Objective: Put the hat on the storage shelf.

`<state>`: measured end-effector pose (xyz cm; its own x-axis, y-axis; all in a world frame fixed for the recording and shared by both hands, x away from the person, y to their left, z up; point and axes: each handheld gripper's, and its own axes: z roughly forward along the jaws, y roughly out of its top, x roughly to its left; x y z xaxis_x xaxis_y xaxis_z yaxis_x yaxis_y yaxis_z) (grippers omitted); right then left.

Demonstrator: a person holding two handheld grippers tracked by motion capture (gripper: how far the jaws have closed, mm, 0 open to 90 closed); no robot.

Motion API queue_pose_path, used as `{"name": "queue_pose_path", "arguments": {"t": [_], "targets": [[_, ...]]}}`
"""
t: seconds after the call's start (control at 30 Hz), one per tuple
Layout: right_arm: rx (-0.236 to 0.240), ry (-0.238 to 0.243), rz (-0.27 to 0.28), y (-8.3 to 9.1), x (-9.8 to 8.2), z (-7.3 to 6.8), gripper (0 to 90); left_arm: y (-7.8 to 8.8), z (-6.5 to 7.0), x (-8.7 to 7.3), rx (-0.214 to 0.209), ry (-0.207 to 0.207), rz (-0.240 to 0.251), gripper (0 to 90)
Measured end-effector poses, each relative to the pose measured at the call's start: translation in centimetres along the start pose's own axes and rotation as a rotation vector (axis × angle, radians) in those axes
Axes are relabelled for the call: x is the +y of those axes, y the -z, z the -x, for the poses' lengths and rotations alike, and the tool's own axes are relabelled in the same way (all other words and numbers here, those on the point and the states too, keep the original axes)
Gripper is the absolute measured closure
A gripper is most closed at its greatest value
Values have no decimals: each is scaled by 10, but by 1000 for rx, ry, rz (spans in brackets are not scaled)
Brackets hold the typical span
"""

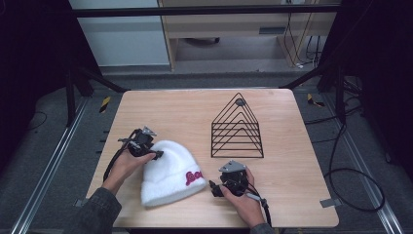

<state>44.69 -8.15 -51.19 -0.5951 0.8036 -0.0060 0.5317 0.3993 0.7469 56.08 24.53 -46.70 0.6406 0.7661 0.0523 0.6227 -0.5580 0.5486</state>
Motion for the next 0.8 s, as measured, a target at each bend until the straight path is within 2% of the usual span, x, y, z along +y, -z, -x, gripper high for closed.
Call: {"name": "queue_pose_path", "arguments": {"t": [0.07,0.13,0.23,0.33,0.4,0.47,0.57,0.73,0.8], "targets": [[0,0,0,0,0,0,137,-1,0,0,-10,1,2,459],[0,0,0,0,0,0,137,-2,0,-1,-15,21,8,487],[0,2,0,0,0,0,137,-3,-2,-2,-45,36,7,550],[0,0,0,0,0,0,137,-1,0,-3,-57,19,13,676],[0,0,0,0,0,0,137,0,1,-3,-59,24,19,749],[0,-2,-1,0,0,0,137,3,1,-4,-59,42,37,784],[-1,0,0,0,0,0,137,10,3,-4,-52,45,62,797],[-1,-2,-1,0,0,0,137,23,9,-3,-43,27,96,806],[-2,-2,-1,0,0,0,137,37,15,-1,-27,0,133,808]]}}
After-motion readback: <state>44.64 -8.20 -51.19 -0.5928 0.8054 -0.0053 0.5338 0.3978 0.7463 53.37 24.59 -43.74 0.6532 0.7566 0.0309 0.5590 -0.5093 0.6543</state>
